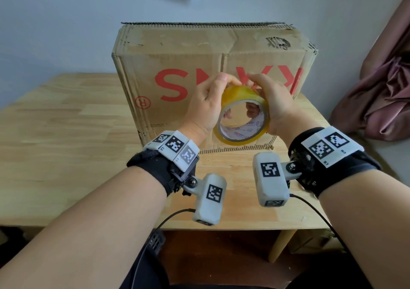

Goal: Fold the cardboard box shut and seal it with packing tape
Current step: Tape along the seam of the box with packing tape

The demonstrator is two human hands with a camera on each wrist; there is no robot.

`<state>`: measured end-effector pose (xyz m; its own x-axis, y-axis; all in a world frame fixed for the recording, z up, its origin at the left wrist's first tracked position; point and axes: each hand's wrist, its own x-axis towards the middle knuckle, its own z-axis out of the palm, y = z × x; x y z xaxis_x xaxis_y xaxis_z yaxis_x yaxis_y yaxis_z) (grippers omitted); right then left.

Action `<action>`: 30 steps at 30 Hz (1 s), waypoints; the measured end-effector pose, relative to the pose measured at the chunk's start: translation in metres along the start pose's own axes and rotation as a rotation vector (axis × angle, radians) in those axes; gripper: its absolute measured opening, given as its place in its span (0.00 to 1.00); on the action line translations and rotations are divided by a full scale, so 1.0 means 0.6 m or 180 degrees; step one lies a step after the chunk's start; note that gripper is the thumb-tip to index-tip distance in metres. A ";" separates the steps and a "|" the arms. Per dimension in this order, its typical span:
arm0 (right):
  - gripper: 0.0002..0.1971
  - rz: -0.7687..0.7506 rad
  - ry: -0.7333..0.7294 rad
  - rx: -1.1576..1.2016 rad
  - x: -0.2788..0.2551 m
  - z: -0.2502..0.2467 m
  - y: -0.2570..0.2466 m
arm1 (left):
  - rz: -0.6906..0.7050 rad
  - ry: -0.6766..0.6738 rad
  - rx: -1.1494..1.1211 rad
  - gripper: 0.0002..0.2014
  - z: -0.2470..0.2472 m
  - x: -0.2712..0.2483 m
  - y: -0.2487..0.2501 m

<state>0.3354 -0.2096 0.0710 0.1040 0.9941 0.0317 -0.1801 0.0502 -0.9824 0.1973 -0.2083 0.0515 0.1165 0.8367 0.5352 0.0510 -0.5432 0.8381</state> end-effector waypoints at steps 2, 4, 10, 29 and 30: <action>0.13 -0.0033 0.0017 -0.0013 0.000 0.000 -0.001 | 0.0141 0.0249 0.0001 0.18 0.003 -0.001 0.000; 0.13 -0.0050 -0.0011 -0.0004 -0.001 0.001 -0.003 | 0.0189 0.0315 -0.0001 0.16 0.004 -0.001 -0.001; 0.13 -0.0094 -0.0195 -0.0192 -0.008 0.004 -0.003 | 0.0115 0.0172 -0.0084 0.15 0.000 0.004 -0.002; 0.19 0.0272 -0.0862 -0.0028 -0.003 -0.008 -0.005 | 0.0715 0.0382 0.0011 0.21 0.002 0.011 0.013; 0.19 0.0306 -0.0848 -0.0025 -0.003 -0.008 -0.004 | 0.0717 0.0427 0.0006 0.22 0.003 0.008 0.014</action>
<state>0.3403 -0.2118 0.0725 -0.1741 0.9846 -0.0154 -0.1691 -0.0453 -0.9846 0.2002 -0.2087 0.0609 -0.0075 0.6964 0.7176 0.0405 -0.7168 0.6961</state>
